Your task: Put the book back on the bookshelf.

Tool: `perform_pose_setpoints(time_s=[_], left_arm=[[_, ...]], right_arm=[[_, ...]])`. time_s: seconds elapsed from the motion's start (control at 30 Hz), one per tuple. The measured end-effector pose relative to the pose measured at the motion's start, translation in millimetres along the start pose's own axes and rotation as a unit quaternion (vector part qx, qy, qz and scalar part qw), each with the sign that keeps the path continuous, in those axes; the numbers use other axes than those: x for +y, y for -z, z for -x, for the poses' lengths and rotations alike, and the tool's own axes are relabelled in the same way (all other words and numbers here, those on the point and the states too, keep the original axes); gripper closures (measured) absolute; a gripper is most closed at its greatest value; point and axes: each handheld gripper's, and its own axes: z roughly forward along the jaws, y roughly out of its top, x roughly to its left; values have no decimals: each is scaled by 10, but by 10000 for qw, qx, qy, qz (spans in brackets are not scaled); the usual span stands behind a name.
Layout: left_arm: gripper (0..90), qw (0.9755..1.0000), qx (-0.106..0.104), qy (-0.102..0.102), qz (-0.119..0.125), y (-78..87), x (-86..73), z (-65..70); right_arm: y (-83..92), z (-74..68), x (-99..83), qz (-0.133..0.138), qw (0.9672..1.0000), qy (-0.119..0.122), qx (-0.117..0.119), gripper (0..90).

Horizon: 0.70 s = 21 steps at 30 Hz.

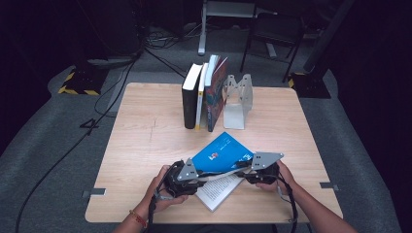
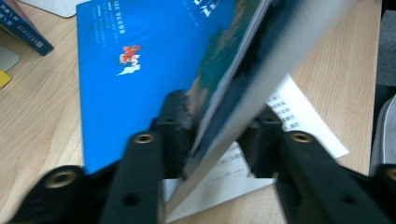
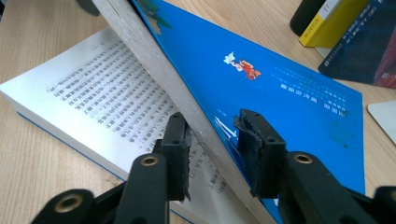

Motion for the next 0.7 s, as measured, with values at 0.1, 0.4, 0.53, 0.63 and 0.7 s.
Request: perform_pose_setpoints(time_s=[0.1,0.4,0.53,0.63,0.7], left_arm=[[470,9999,78,-136,-5,-47,42,83],[717,9994,298,-100,120,-55,16,-34],[735,9997,114,21,237,-8,-58,-116],[735,9994,31,60,337,67,-119,-203],[735,9992,-23,105,384,103,-161,-263]], right_arm=[[-8,-27,33,-31,9999,80,-61,670],[-37,-38,149,-35,9996,284,-34,682],[-45,21,102,-102,9994,302,-167,517],[-33,172,-17,-143,9993,104,-333,537],[-21,233,-57,-32,9996,20,-265,565]])
